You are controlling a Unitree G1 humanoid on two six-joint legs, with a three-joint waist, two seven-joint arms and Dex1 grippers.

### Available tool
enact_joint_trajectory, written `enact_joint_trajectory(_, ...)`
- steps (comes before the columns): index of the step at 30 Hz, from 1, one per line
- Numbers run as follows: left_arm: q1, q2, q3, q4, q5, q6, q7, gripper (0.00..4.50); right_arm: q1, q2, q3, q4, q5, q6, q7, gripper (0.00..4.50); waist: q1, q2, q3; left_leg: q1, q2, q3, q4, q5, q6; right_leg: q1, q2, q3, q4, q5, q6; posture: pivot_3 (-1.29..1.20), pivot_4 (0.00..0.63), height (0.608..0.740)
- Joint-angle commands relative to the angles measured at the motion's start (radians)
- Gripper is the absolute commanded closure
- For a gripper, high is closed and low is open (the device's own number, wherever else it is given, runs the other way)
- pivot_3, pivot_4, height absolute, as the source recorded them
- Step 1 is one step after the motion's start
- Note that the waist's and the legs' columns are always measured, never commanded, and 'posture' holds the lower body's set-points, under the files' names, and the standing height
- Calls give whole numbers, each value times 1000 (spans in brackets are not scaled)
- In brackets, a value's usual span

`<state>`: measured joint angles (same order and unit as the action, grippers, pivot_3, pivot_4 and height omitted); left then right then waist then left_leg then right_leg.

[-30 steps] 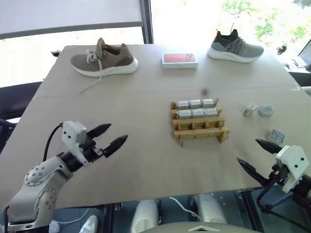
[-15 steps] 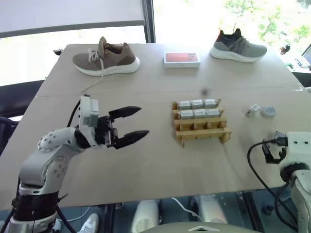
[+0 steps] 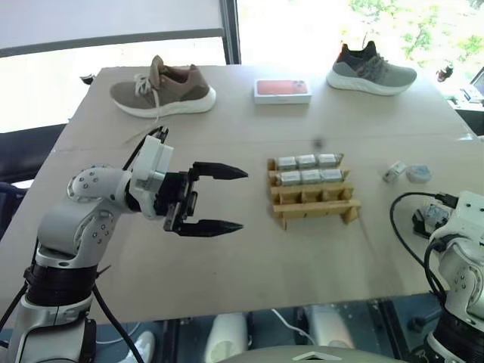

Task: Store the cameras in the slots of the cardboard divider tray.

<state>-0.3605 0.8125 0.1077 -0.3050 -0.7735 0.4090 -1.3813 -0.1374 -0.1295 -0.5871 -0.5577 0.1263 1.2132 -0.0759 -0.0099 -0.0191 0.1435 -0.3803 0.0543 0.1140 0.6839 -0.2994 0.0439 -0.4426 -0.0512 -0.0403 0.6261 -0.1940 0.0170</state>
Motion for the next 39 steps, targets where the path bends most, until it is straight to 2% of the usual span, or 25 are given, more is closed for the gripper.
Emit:
enact_joint_trajectory(1,-9,3,19,-34,-16,3,10,0,-15,-1,-23,-3,0,-9,-12,503,-3,0,0,0,0,0,0,0,0,0,0,0,0,1,2,0,150,740)
enact_joint_trajectory(2,-7,2,20,-37,-18,4,13,0,-15,-4,-19,0,0,-12,-10,775,-4,0,0,0,0,0,0,0,0,0,0,0,0,2,3,0,150,740)
enact_joint_trajectory(6,1,-4,17,-54,-29,26,44,0,-7,-10,-3,2,-2,-19,-5,2651,-4,0,0,0,0,0,0,0,0,0,0,0,0,2,3,0,150,740)
enact_joint_trajectory(7,1,-9,16,-60,-37,37,57,0,-3,-14,5,2,-3,-25,-1,2770,-4,0,0,0,0,0,0,0,0,0,0,0,0,2,3,0,150,740)
enact_joint_trajectory(16,-16,-84,3,-83,-53,125,226,0,119,-72,89,-66,-11,-133,57,2770,-3,0,0,0,0,0,0,0,0,0,0,0,0,2,3,0,150,740)
enact_joint_trajectory(19,-37,-85,-16,-98,-83,243,325,0,179,-105,131,-147,20,-256,139,2770,-3,0,0,0,0,0,0,0,0,0,0,0,0,2,3,0,150,740)
enact_joint_trajectory(22,-107,-92,-16,-101,-243,521,530,0,268,-236,253,-287,9,-443,294,2770,-3,0,0,0,0,-1,0,0,0,0,0,1,0,1,4,0,150,740)
enact_joint_trajectory(24,-162,-142,-11,-62,-405,649,636,0,296,-389,401,-342,-73,-591,388,2770,-5,-1,1,1,0,-1,0,0,0,0,0,1,0,-1,7,0,150,740)
enact_joint_trajectory(26,-207,-195,-8,2,-530,737,749,0,251,-458,501,-355,-101,-659,424,2770,-8,-3,0,2,0,0,1,0,0,1,0,2,0,-1,8,0,150,740)
enact_joint_trajectory(31,-301,-322,-17,134,-638,818,968,0,58,-498,699,-325,-146,-751,499,2770,-1,-5,1,4,0,-3,1,1,-1,3,2,0,1,0,7,0,150,740)
enact_joint_trajectory(39,-348,-390,-8,188,-679,831,1082,0,-65,-474,764,-293,-140,-786,560,2770,6,-5,1,0,-1,-5,2,1,-1,3,0,-2,-1,2,3,0,150,740)
